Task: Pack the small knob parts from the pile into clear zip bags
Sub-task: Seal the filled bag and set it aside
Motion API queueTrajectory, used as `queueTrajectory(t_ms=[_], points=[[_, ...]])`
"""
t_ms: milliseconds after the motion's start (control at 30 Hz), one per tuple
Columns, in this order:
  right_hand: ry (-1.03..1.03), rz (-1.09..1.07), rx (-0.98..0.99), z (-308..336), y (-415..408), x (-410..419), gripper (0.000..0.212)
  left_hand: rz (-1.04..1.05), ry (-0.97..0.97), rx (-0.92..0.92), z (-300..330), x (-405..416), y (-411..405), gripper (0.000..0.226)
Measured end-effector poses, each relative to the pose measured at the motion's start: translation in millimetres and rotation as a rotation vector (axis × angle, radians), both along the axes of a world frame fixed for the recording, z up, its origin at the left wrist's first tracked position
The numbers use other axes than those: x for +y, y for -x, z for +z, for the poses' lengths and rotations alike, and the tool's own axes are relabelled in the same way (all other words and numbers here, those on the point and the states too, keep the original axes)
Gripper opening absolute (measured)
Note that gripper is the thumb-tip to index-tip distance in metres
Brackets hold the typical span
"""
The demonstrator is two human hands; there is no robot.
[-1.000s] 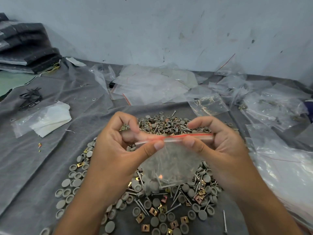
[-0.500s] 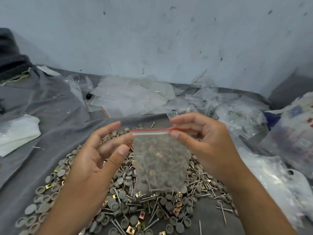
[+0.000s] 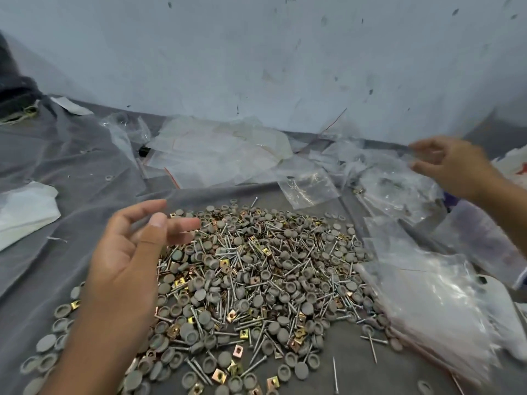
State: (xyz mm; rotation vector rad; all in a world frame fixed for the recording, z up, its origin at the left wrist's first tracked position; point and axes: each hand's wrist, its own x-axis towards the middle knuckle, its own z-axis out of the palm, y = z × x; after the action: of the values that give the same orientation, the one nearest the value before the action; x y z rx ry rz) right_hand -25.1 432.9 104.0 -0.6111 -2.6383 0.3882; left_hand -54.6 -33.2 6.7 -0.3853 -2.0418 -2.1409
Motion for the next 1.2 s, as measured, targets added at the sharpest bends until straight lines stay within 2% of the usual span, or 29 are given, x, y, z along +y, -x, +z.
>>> queueTrajectory(t_ms=[67,100,167,233,300,400,500,667,767,900,967,1067,1200], points=[[-0.042,0.077,-0.239,-19.6,-37.4,-8.9,0.019,-0.003,0.007,0.005,-0.2,1.9,-2.3,0.036],[-0.045,0.138,-0.397,-32.5,-58.7,-16.6,0.022,-0.005,0.009,0.008,0.1,2.6,-3.4,0.038],[-0.038,0.199,-0.683,-65.8,-100.5,-32.1,0.049,-0.007,0.008,0.006,0.1,3.4,-4.2,0.04],[-0.063,0.167,-0.764,-103.0,-134.4,-39.6,0.067,-0.011,0.007,0.003,1.5,4.9,-4.7,0.041],[-0.105,0.151,-0.652,-126.5,-154.0,-41.3,0.056,-0.008,0.014,0.005,2.3,6.1,-6.4,0.041],[-0.133,0.112,-0.435,-124.6,-160.5,-39.7,0.013,-0.021,0.044,0.005,2.6,8.2,-10.6,0.042],[-0.06,0.049,-0.349,-95.3,-158.7,-51.5,0.032,-0.025,0.069,-0.004,2.4,10.4,-11.9,0.038],[0.159,0.04,-0.029,-51.4,-137.6,-96.6,0.032,-0.069,0.101,-0.011,2.0,15.5,-15.8,0.026],[0.313,0.095,0.092,-32.4,-121.9,-127.7,0.033,-0.147,0.151,-0.015,-0.1,19.1,-19.3,0.032],[0.581,0.244,0.227,-2.7,-102.4,-172.5,0.028,-0.312,0.24,-0.033,-2.6,21.7,-22.6,0.022],[0.728,0.328,0.242,2.3,-91.1,-195.0,0.03,-0.398,0.23,-0.046,-1.6,22.9,-25.0,0.03],[0.857,0.453,0.158,-6.4,-74.1,-230.8,0.029,-0.507,0.149,-0.041,2.9,25.2,-29.2,0.041],[0.835,0.513,0.167,-30.3,-54.3,-266.1,0.023,-0.554,0.077,-0.03,9.3,26.5,-32.6,0.033]])
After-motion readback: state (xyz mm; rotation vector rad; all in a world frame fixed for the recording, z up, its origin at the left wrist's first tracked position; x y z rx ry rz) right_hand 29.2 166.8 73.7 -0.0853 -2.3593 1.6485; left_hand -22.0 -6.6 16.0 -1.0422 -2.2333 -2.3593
